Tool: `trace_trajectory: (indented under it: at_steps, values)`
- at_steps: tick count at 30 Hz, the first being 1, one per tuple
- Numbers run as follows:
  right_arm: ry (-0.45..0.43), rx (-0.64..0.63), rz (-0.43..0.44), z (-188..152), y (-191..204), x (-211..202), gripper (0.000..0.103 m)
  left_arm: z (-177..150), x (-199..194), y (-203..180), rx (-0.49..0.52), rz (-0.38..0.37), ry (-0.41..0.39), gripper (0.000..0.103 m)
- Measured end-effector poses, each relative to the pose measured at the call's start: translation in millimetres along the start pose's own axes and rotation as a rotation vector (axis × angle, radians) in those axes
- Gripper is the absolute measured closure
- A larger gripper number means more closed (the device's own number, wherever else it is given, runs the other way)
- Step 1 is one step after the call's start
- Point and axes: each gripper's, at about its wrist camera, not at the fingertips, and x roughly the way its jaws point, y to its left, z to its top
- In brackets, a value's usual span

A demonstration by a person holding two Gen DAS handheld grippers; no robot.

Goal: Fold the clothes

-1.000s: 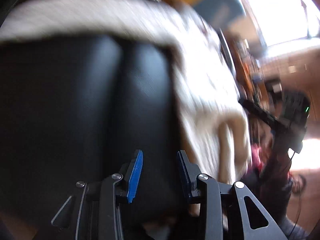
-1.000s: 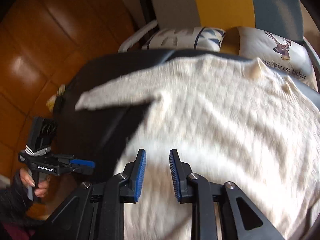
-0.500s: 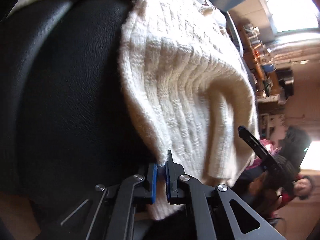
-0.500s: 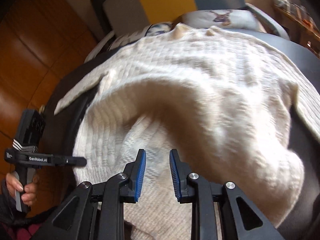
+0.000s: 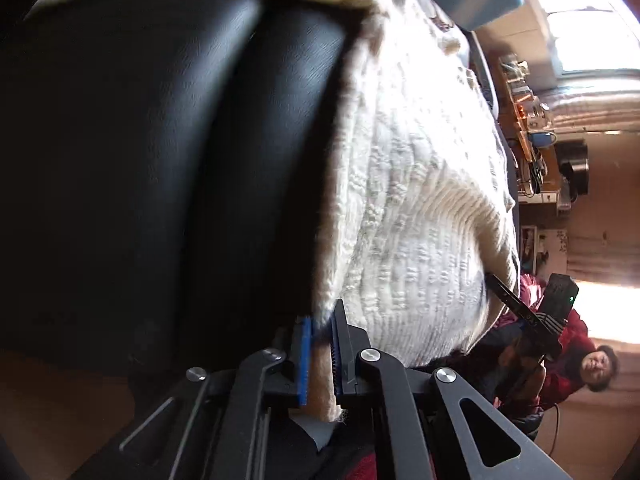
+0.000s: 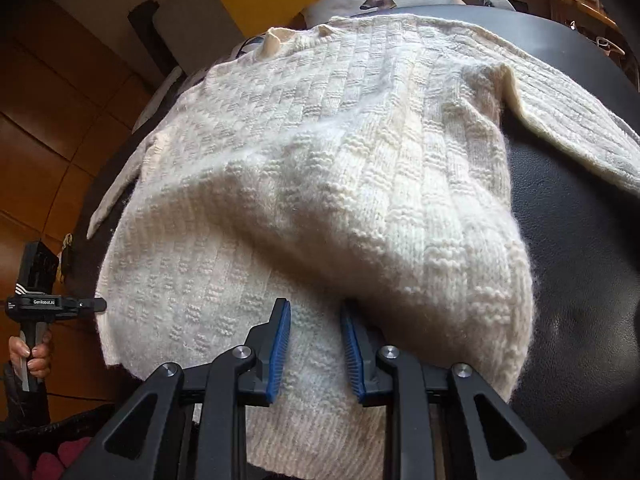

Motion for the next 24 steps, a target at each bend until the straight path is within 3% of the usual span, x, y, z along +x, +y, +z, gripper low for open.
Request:
trace_trajectory:
  at_steps: [2, 5, 11, 14, 16, 18, 21, 24]
  values:
    - [-0.033, 0.009, 0.031, 4.0, 1.2, -10.1, 0.077, -0.3, -1.6, 1.9, -0.017, -0.046, 0.000, 0.094]
    - [-0.099, -0.012, 0.040, 17.8, 5.6, -28.1, 0.077, 6.8, -23.0, -10.0, 0.002, -0.103, -0.063, 0.094]
    - [-0.142, -0.012, 0.018, 41.0, 14.5, -22.1, 0.077, 38.7, -49.8, -39.5, 0.077, -0.067, -0.229, 0.085]
    - [-0.045, -0.021, -0.018, 40.0, 13.8, 6.6, 0.077, 57.5, -16.3, -69.2, 0.140, -0.067, -0.186, 0.084]
    - [0.036, -0.036, -0.060, 34.6, 11.0, 27.8, 0.077, 60.7, 14.8, -79.5, 0.189, 0.005, -0.110, 0.084]
    - [0.031, -0.046, -0.019, 30.4, 6.4, 22.4, 0.077, 57.8, 40.1, -76.7, 0.221, 0.100, -0.037, 0.085]
    - [-0.001, -0.024, 0.062, 34.6, -4.1, 4.9, 0.077, 57.7, 34.6, -73.7, 0.238, 0.095, -0.048, 0.087]
    - [-0.090, -0.070, 0.085, 61.3, -3.8, -21.5, 0.076, 77.6, 17.2, -115.6, 0.277, 0.108, -0.157, 0.084]
